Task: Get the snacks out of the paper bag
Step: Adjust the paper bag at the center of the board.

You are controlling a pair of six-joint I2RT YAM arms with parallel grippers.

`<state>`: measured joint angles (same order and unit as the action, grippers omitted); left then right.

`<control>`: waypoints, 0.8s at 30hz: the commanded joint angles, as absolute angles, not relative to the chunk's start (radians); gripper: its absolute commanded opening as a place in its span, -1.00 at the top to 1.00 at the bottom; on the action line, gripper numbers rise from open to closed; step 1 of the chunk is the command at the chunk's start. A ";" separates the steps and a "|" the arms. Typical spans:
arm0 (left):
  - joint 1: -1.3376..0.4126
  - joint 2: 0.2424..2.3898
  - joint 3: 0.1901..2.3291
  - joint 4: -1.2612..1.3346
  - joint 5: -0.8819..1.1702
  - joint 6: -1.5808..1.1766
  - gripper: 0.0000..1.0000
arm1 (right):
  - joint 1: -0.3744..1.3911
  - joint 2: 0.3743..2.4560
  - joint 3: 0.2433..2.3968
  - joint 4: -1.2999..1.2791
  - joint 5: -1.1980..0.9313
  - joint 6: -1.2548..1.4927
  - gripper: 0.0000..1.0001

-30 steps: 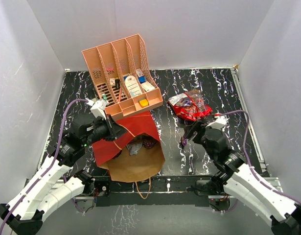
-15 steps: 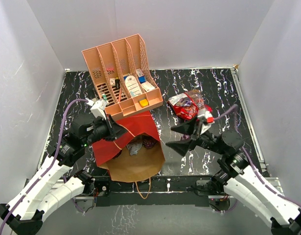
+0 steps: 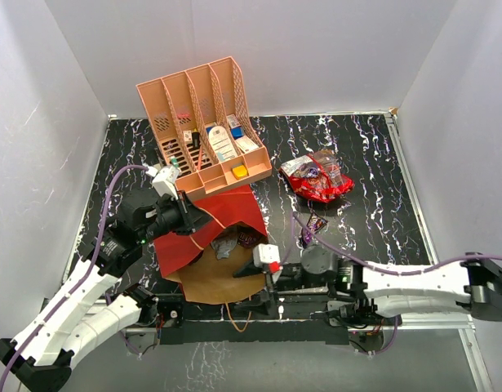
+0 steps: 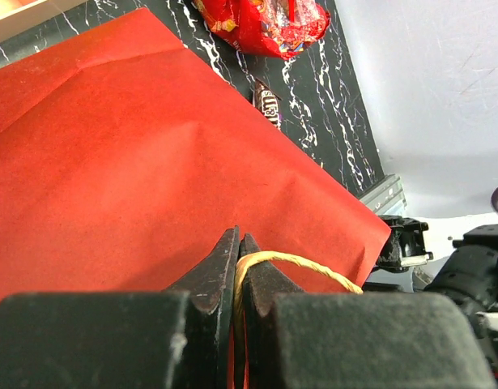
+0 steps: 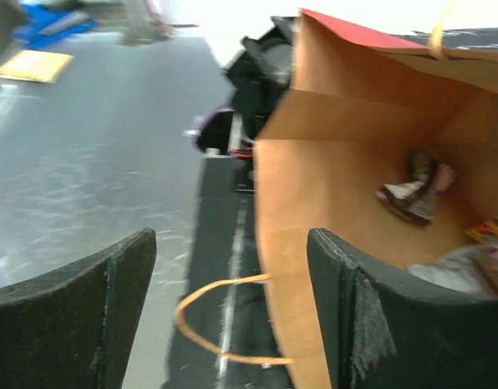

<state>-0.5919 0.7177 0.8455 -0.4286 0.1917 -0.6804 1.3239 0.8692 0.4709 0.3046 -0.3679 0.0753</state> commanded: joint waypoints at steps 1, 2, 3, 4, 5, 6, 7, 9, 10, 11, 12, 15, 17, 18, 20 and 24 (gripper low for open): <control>-0.587 0.717 0.884 -0.450 0.179 -0.668 1.00 | 1.409 1.001 0.467 0.549 0.107 -0.067 -0.50; -0.588 0.715 0.883 -0.452 0.177 -0.669 1.00 | 1.420 1.039 0.454 0.616 0.177 -0.069 -0.48; -0.588 0.713 0.883 -0.452 0.176 -0.670 1.00 | 1.432 1.080 0.435 0.701 0.227 -0.070 -0.47; -0.588 0.709 0.880 -0.450 0.176 -0.673 1.00 | 1.438 1.119 0.407 0.797 0.258 -0.076 -0.46; -0.588 0.706 0.877 -0.448 0.176 -0.675 1.00 | 1.446 1.170 0.373 0.925 0.282 -0.089 -0.45; -0.588 0.706 0.874 -0.447 0.178 -0.677 1.00 | 1.456 1.229 0.359 1.037 0.303 -0.104 -0.45; -0.588 0.705 0.874 -0.446 0.178 -0.680 1.00 | 1.463 1.288 0.325 1.137 0.324 -0.117 -0.45; -0.588 0.706 0.874 -0.446 0.183 -0.686 1.00 | 1.474 1.429 0.358 1.240 0.371 -0.145 -0.44; -0.588 0.707 0.874 -0.447 0.188 -0.688 1.00 | 1.477 1.488 0.401 1.267 0.402 -0.152 -0.45; -0.589 0.707 0.875 -0.448 0.194 -0.691 1.00 | 1.478 1.545 0.430 1.290 0.443 -0.155 -0.45; -0.588 0.707 0.876 -0.449 0.196 -0.694 1.00 | 1.479 1.596 0.460 1.319 0.480 -0.150 -0.44; -0.588 0.704 0.876 -0.456 0.197 -0.699 1.00 | 1.479 1.753 0.538 1.432 0.570 -0.124 -0.45; -0.588 0.702 0.876 -0.458 0.199 -0.706 1.00 | 1.479 1.844 0.594 1.474 0.593 -0.119 -0.48; -0.588 0.700 0.876 -0.458 0.201 -0.709 1.00 | 1.479 1.882 0.618 1.490 0.602 -0.128 -0.50; -0.588 0.697 0.873 -0.457 0.204 -0.714 1.00 | 1.478 1.940 0.665 1.504 0.615 -0.145 -0.57; -0.588 0.689 0.858 -0.447 0.207 -0.728 1.00 | 1.472 2.030 0.735 1.511 0.639 -0.167 -0.70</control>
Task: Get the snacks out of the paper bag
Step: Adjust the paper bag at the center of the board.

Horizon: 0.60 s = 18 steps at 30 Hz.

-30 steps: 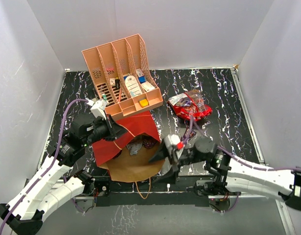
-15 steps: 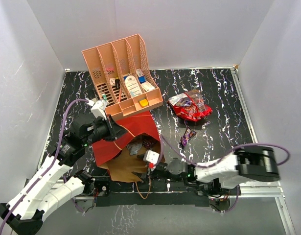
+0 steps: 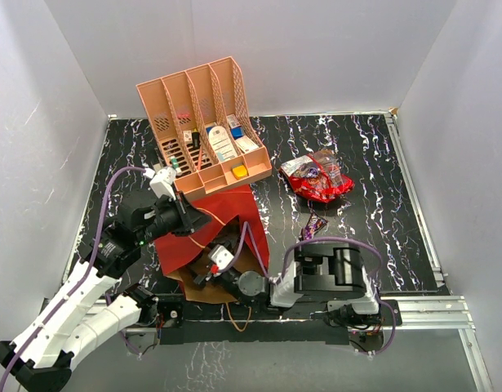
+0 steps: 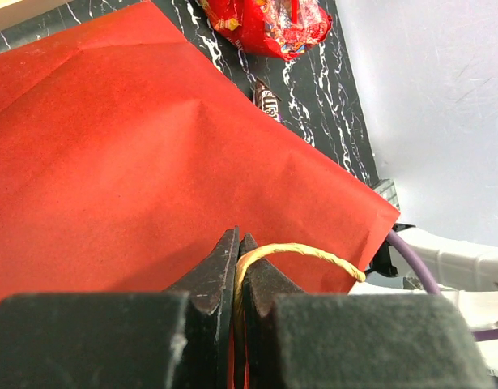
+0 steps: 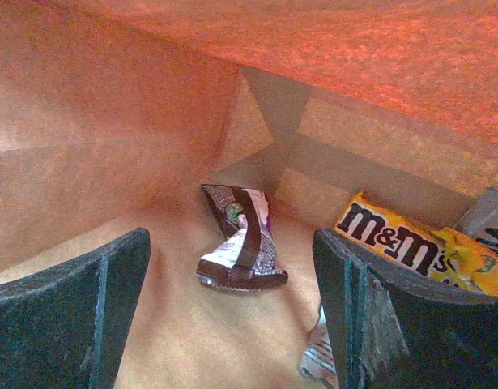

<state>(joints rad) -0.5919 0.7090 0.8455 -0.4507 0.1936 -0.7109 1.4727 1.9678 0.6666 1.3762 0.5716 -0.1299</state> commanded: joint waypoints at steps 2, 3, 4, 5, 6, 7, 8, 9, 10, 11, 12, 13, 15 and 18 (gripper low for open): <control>-0.588 0.685 0.848 -0.440 0.214 -0.735 1.00 | 1.466 2.064 0.750 1.529 0.633 -0.167 -0.72; -0.588 0.684 0.846 -0.437 0.217 -0.737 1.00 | 1.463 2.077 0.754 1.539 0.622 -0.166 -0.72; -0.588 0.683 0.847 -0.435 0.218 -0.739 1.00 | 1.461 2.091 0.758 1.545 0.616 -0.161 -0.73; -0.588 0.681 0.850 -0.433 0.216 -0.741 1.00 | 1.458 2.106 0.762 1.547 0.615 -0.149 -0.73; -0.588 0.680 0.856 -0.432 0.213 -0.741 1.00 | 1.454 2.115 0.767 1.548 0.616 -0.133 -0.72; -0.588 0.678 0.864 -0.429 0.209 -0.738 1.00 | 1.452 2.124 0.768 1.548 0.621 -0.120 -0.71; -0.588 0.678 0.875 -0.424 0.205 -0.733 1.00 | 1.451 2.129 0.768 1.550 0.622 -0.109 -0.71; -0.588 0.680 0.892 -0.420 0.201 -0.723 1.00 | 1.450 2.134 0.764 1.557 0.616 -0.104 -0.71; -0.589 0.684 0.912 -0.416 0.198 -0.711 1.00 | 1.450 2.137 0.760 1.560 0.611 -0.103 -0.71; -0.588 0.693 0.932 -0.414 0.196 -0.700 1.00 | 1.450 2.139 0.759 1.558 0.608 -0.103 -0.71; -0.588 0.702 0.953 -0.414 0.195 -0.687 1.00 | 1.449 2.138 0.758 1.554 0.608 -0.103 -0.71; -0.588 0.712 0.970 -0.413 0.198 -0.679 1.00 | 1.449 2.136 0.756 1.549 0.610 -0.104 -0.71; -0.588 0.728 0.991 -0.404 0.208 -0.672 1.00 | 1.450 2.128 0.754 1.539 0.628 -0.126 -0.71; -0.589 0.738 0.994 -0.390 0.214 -0.673 1.00 | 1.450 2.072 0.714 1.518 0.665 -0.135 -0.71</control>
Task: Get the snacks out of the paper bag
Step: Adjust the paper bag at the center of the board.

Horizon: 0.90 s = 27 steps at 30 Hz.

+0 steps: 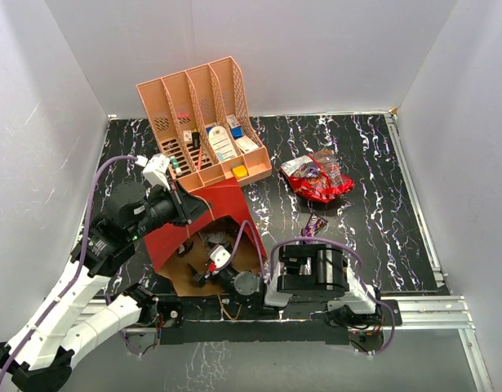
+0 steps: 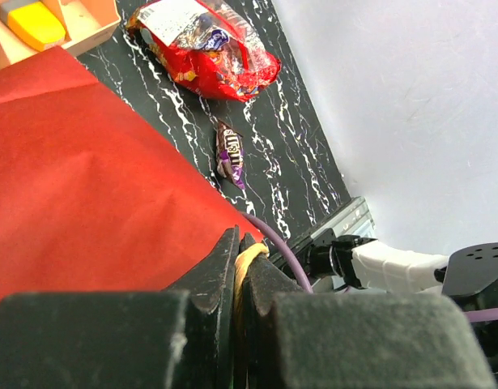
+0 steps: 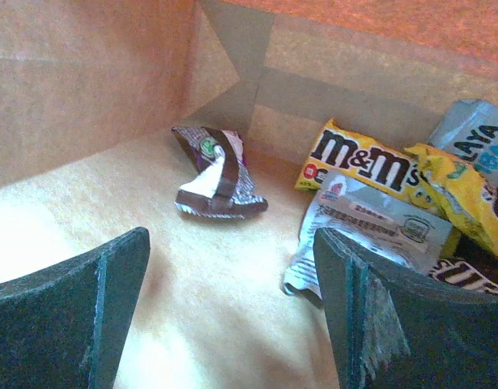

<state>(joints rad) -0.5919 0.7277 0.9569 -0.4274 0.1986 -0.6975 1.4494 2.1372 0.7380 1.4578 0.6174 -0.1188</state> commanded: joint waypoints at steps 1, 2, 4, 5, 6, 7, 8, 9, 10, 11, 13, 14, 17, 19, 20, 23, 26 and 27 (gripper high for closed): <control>-0.589 0.740 0.993 -0.390 0.215 -0.673 1.00 | 1.451 2.040 0.686 1.514 0.658 -0.139 -0.72; -0.588 0.742 0.993 -0.391 0.215 -0.673 1.00 | 1.451 2.003 0.657 1.501 0.632 -0.139 -0.72; -0.588 0.742 0.990 -0.392 0.215 -0.674 1.00 | 1.455 1.908 0.596 1.433 0.538 -0.129 -0.73; -0.588 0.741 0.988 -0.393 0.215 -0.673 1.00 | 1.463 1.860 0.566 1.400 0.484 -0.120 -0.73; -0.588 0.741 0.987 -0.394 0.216 -0.672 1.00 | 1.469 1.811 0.529 1.377 0.415 -0.110 -0.73; -0.588 0.742 0.986 -0.392 0.217 -0.672 1.00 | 1.481 1.767 0.495 1.359 0.355 -0.102 -0.72; -0.588 0.742 0.984 -0.391 0.219 -0.672 1.00 | 1.494 1.718 0.467 1.342 0.288 -0.095 -0.72; -0.588 0.742 0.982 -0.389 0.222 -0.673 1.00 | 1.510 1.674 0.446 1.314 0.230 -0.091 -0.71; -0.588 0.743 0.979 -0.387 0.225 -0.673 1.00 | 1.532 1.642 0.436 1.279 0.191 -0.088 -0.70; -0.588 0.744 0.975 -0.386 0.228 -0.673 1.00 | 1.553 1.608 0.434 1.246 0.163 -0.085 -0.66; -0.588 0.744 0.970 -0.387 0.231 -0.670 1.00 | 1.594 1.583 0.452 1.189 0.118 -0.086 -0.52; -0.587 0.744 0.968 -0.389 0.231 -0.669 1.00 | 1.610 1.581 0.464 1.179 0.099 -0.083 -0.48; -0.588 0.742 0.966 -0.396 0.232 -0.669 1.00 | 1.615 1.622 0.488 1.243 0.073 -0.070 -0.31; -0.588 0.740 0.969 -0.397 0.240 -0.671 1.00 | 1.613 1.685 0.529 1.284 0.159 -0.087 -0.03; -0.588 0.738 0.970 -0.401 0.243 -0.671 1.00 | 1.613 1.721 0.557 1.284 0.253 -0.089 0.03; -0.588 0.724 0.976 -0.421 0.240 -0.667 1.00 | 1.606 1.846 0.651 1.312 0.487 -0.107 0.00; -0.588 0.702 0.975 -0.442 0.233 -0.666 1.00 | 1.589 1.934 0.695 1.437 0.599 -0.183 0.03; -0.588 0.694 0.972 -0.445 0.233 -0.670 1.00 | 1.578 1.955 0.710 1.460 0.613 -0.190 0.05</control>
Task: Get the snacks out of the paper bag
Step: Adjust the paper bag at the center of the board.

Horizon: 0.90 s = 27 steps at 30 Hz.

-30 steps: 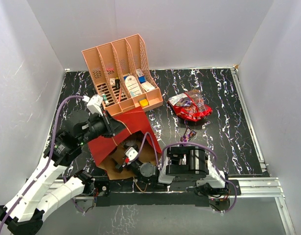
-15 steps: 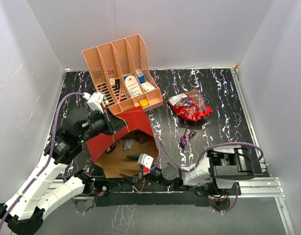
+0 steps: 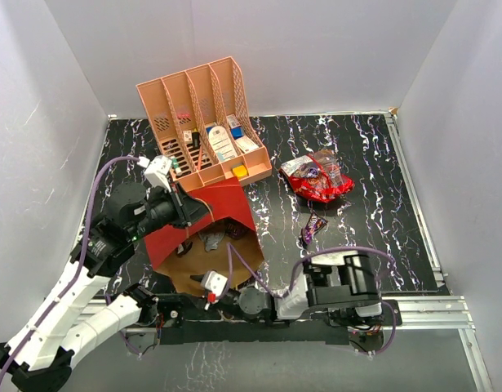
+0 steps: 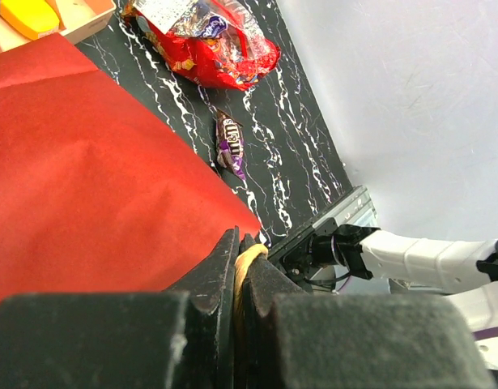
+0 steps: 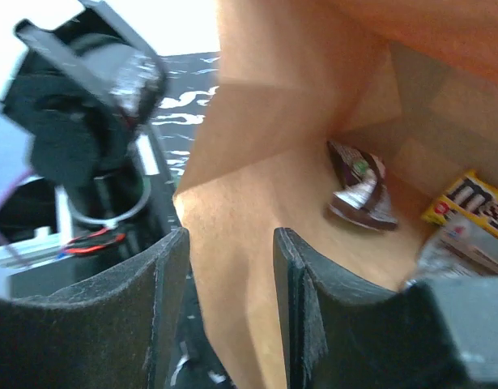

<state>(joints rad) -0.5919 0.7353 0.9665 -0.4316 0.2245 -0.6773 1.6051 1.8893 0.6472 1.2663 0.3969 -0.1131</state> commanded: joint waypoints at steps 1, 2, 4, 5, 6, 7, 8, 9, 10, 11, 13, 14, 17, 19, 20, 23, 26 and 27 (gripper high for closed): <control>-0.589 0.687 0.969 -0.445 0.233 -0.674 1.00 | 1.565 1.969 0.724 1.463 0.614 -0.190 0.08; -0.588 0.681 0.966 -0.444 0.234 -0.677 1.00 | 1.553 1.977 0.734 1.463 0.600 -0.183 0.09; -0.588 0.676 0.966 -0.444 0.238 -0.682 1.00 | 1.525 1.966 0.720 1.470 0.525 -0.149 0.10; -0.589 0.676 0.968 -0.446 0.241 -0.683 1.00 | 1.511 1.954 0.700 1.472 0.459 -0.117 0.07; -0.589 0.678 0.972 -0.452 0.242 -0.682 1.00 | 1.493 1.934 0.681 1.474 0.388 -0.074 0.04; -0.588 0.681 0.977 -0.458 0.242 -0.678 1.00 | 1.477 1.913 0.663 1.473 0.314 -0.030 -0.01; -0.588 0.683 0.980 -0.463 0.242 -0.675 1.00 | 1.461 1.903 0.650 1.471 0.264 0.004 -0.07; -0.588 0.686 0.983 -0.465 0.244 -0.670 1.00 | 1.452 1.901 0.641 1.477 0.234 0.028 -0.09; -0.588 0.689 0.983 -0.465 0.245 -0.666 1.00 | 1.448 1.903 0.629 1.495 0.217 0.036 -0.11; -0.589 0.691 0.985 -0.463 0.247 -0.660 1.00 | 1.447 1.908 0.617 1.525 0.203 0.033 -0.12; -0.588 0.701 0.993 -0.466 0.249 -0.652 1.00 | 1.445 1.910 0.594 1.565 0.193 0.031 -0.12; -0.588 0.706 0.999 -0.470 0.251 -0.650 1.00 | 1.445 1.907 0.587 1.576 0.191 0.035 -0.13; -0.587 0.713 1.008 -0.473 0.255 -0.642 1.00 | 1.445 1.895 0.566 1.596 0.175 0.038 -0.18; -0.588 0.713 1.006 -0.470 0.257 -0.641 1.00 | 1.445 1.892 0.560 1.608 0.154 0.035 -0.28; -0.588 0.713 1.005 -0.472 0.258 -0.640 1.00 | 1.445 1.891 0.554 1.621 0.125 0.029 -0.34; -0.589 0.714 1.006 -0.478 0.258 -0.640 1.00 | 1.445 1.881 0.547 1.624 0.099 0.049 -0.39; -0.588 0.709 0.996 -0.460 0.271 -0.646 1.00 | 1.449 1.908 0.575 1.591 0.240 0.081 -0.34; -0.588 0.709 0.992 -0.452 0.277 -0.651 1.00 | 1.449 1.920 0.595 1.565 0.321 0.097 -0.30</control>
